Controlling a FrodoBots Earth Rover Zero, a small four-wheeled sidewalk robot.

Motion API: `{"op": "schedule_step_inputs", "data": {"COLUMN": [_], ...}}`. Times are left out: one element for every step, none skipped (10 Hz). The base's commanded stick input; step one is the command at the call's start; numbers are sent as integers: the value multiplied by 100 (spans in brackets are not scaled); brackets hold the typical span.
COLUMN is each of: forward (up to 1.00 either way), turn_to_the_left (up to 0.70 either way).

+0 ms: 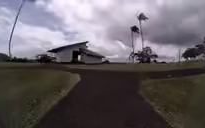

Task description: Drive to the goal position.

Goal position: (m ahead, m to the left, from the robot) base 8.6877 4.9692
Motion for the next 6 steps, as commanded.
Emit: {"op": "schedule_step_inputs", "data": {"forward": [70,70,70,70,70,70], "turn_to_the_left": [0,0,0,0,0,0]}}
